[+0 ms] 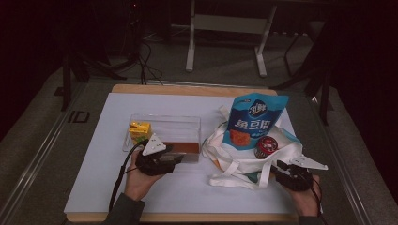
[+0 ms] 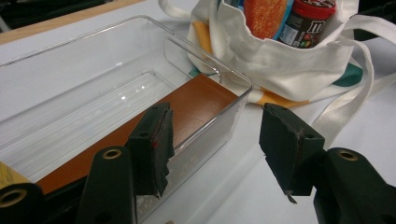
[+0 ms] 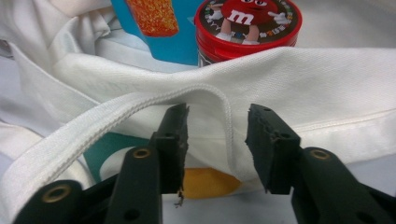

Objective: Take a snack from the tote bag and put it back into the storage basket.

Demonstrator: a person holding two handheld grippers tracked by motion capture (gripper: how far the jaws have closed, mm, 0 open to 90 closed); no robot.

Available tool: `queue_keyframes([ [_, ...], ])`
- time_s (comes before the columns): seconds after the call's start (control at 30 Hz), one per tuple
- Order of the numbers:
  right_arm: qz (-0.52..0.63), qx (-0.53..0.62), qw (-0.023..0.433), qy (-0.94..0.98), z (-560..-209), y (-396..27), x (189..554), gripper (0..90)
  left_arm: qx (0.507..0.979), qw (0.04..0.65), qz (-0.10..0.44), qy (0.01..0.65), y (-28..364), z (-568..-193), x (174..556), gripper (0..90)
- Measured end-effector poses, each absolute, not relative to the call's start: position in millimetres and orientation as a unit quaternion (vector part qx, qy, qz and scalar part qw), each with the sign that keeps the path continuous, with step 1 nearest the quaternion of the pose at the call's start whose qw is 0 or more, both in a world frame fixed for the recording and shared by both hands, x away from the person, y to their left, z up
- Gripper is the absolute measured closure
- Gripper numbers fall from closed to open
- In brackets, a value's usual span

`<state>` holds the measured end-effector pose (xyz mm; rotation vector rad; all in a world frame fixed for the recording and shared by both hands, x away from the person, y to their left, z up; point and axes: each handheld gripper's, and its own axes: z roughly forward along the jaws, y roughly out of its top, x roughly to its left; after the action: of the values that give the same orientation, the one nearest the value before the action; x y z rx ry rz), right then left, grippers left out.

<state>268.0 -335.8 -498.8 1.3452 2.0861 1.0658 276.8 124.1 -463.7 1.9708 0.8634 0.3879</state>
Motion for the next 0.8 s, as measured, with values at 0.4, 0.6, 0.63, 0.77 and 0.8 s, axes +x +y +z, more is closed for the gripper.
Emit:
queue_keyframes([
  [0.4, 0.377, 0.451, 0.22, 0.779, -472, -339, 255, 43.7, 0.806, 0.468, 0.15, 0.331, 124, -471, 269, 46.2],
  [0.6, 0.403, 0.444, 0.22, 0.769, -457, -346, 257, 43.8, 0.81, 0.466, 0.144, 0.326, 125, -479, 263, 45.9],
  [0.63, 0.406, 0.444, 0.218, 0.769, -457, -346, 258, 43.8, 0.81, 0.467, 0.141, 0.326, 125, -482, 262, 45.9],
  [0.77, 0.407, 0.445, 0.216, 0.768, -454, -348, 269, 43.8, 0.816, 0.461, 0.134, 0.322, 126, -492, 259, 45.5],
  [0.8, 0.408, 0.445, 0.215, 0.768, -453, -348, 272, 43.8, 0.817, 0.461, 0.132, 0.321, 126, -494, 258, 45.4],
])
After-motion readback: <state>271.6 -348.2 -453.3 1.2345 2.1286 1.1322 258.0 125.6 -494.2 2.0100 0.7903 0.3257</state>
